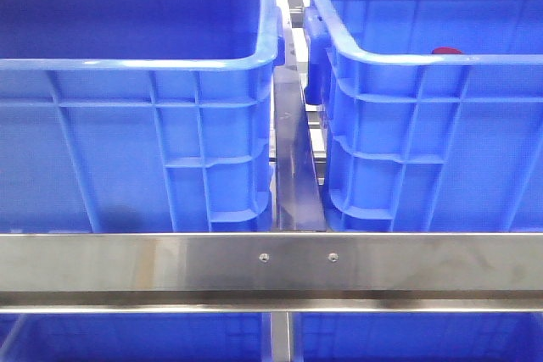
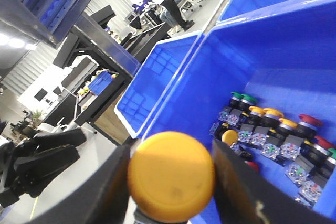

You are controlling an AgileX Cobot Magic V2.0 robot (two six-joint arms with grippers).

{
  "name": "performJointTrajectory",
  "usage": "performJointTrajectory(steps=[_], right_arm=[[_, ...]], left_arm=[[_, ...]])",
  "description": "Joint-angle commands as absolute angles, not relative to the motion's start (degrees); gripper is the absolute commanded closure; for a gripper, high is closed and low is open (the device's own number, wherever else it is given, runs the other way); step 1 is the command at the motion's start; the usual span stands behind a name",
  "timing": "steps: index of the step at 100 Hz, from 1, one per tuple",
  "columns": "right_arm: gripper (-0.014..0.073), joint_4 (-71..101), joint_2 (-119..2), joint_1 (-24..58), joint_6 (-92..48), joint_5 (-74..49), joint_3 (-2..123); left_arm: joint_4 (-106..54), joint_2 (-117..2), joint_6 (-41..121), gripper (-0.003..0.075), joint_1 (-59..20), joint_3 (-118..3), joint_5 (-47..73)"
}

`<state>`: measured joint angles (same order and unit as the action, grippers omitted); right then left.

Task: Pick red and yellow buttons and place in box
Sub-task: 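Carry the yellow button into the crate beside the red button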

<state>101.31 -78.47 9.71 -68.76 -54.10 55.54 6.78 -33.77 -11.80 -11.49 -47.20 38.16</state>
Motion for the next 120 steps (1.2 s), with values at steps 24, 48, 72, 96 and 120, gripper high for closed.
performJointTrajectory(steps=[24, 48, 72, 96, 120], right_arm=[[0.0375, 105.0, -77.0, 8.8, -75.2, -49.2, 57.4], [0.0375, 105.0, -77.0, 4.3, -80.3, -41.2, 57.4], [0.0375, 105.1, -77.0, -2.2, -88.2, -26.0, 57.4], [0.0375, 109.6, -80.6, -4.7, -103.4, -8.2, 58.6], [0.038, 109.9, -89.8, -8.7, -105.0, -8.1, 63.7]], left_arm=[[6.7, -25.2, -12.8, 0.0332, -6.2, -42.4, 35.8], [6.7, -23.2, -12.8, 0.073, -6.2, -40.9, 35.7], [6.7, -23.2, -12.8, 0.0739, -6.2, -40.9, 35.6], [6.7, -23.2, -12.8, 0.0739, -6.2, -40.9, 35.5], [6.7, -23.2, -12.8, 0.0739, -6.2, -40.9, 35.5]])
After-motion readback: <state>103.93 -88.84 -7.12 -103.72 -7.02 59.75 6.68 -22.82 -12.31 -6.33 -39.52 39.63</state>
